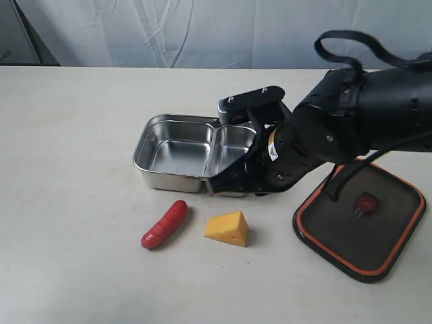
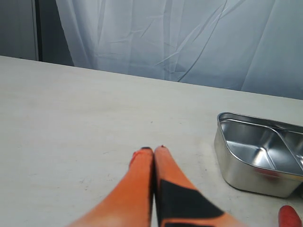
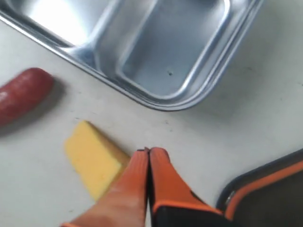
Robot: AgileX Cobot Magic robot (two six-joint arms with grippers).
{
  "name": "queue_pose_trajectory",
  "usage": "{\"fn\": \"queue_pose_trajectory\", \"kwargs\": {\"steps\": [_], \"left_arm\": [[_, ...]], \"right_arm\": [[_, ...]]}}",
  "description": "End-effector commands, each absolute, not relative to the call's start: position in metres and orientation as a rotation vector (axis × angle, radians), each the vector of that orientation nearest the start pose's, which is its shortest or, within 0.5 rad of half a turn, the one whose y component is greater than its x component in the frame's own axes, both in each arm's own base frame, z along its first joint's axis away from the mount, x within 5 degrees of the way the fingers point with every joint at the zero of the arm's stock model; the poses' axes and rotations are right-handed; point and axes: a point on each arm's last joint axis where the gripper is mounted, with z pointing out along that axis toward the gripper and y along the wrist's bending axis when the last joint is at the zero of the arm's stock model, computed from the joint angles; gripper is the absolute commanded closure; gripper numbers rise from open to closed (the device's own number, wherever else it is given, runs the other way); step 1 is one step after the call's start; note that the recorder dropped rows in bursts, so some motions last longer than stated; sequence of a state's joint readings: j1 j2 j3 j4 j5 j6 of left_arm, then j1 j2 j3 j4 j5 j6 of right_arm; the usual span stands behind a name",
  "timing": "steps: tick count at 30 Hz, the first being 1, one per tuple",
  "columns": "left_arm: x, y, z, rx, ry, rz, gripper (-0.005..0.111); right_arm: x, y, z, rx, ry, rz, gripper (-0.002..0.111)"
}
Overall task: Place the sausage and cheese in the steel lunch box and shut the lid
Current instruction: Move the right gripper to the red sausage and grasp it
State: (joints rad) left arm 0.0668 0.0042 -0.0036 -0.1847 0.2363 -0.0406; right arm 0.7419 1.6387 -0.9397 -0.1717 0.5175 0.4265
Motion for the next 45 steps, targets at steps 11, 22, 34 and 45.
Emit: {"fn": "queue_pose_trajectory", "kwargs": {"steps": [11,22,34,45], "left_arm": [[0.056,-0.001,0.192,-0.205,1.705,-0.154,0.107],[0.056,-0.001,0.192,-0.205,1.705,-0.154,0.107],[0.056,-0.001,0.192,-0.205,1.705,-0.154,0.107],[0.056,-0.001,0.192,-0.205,1.705,-0.154,0.107]], "right_arm": [[0.22,0.286,0.2,-0.448,2.698,0.614,0.038],[0.233,0.325,0.171,-0.343,2.926,0.577,0.043],[0.243,0.33,0.151,-0.227,2.915,0.537,0.042],[0.253,0.341,0.125,-0.297,3.036,0.366,0.046]]}}
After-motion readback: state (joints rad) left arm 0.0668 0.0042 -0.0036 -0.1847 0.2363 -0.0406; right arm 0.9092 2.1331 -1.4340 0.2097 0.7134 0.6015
